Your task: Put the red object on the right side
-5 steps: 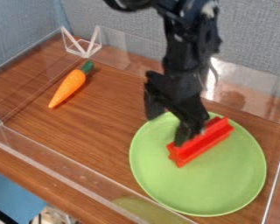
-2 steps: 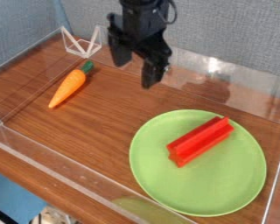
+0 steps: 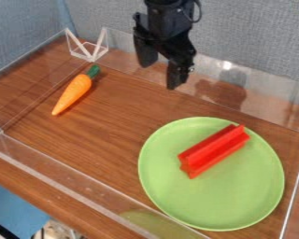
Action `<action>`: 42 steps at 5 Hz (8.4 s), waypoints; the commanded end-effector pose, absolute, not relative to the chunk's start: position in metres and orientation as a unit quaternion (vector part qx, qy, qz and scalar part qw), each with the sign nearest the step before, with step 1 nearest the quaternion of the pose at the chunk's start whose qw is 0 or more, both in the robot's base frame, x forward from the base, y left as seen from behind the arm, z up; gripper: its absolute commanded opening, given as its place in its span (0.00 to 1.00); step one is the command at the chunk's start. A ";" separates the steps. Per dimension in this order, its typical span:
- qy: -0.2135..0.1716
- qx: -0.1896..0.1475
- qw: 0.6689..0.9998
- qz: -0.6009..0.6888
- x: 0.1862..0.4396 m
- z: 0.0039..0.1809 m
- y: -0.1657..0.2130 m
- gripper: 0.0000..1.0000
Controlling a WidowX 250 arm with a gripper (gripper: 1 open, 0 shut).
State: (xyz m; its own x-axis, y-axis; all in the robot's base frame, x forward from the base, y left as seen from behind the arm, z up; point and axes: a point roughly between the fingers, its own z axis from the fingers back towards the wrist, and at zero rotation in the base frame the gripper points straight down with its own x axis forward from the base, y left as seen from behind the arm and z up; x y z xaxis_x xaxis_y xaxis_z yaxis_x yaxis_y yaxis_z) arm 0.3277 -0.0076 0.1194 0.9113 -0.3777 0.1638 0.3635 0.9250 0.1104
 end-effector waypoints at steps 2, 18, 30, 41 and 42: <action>-0.121 0.035 0.977 -0.174 0.346 0.136 -0.033 1.00; -0.107 0.076 0.872 -0.471 0.343 0.172 -0.019 1.00; -0.097 0.123 0.870 -0.468 0.360 0.126 -0.017 0.00; -0.038 0.179 0.906 -0.382 0.325 0.172 -0.026 1.00; -0.040 0.168 0.915 -0.364 0.319 0.168 -0.019 1.00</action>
State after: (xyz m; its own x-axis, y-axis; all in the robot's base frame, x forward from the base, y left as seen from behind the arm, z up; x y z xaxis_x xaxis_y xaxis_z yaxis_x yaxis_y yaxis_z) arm 0.3180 -0.0221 0.1501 0.7110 -0.6952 -0.1053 0.6888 0.6585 0.3033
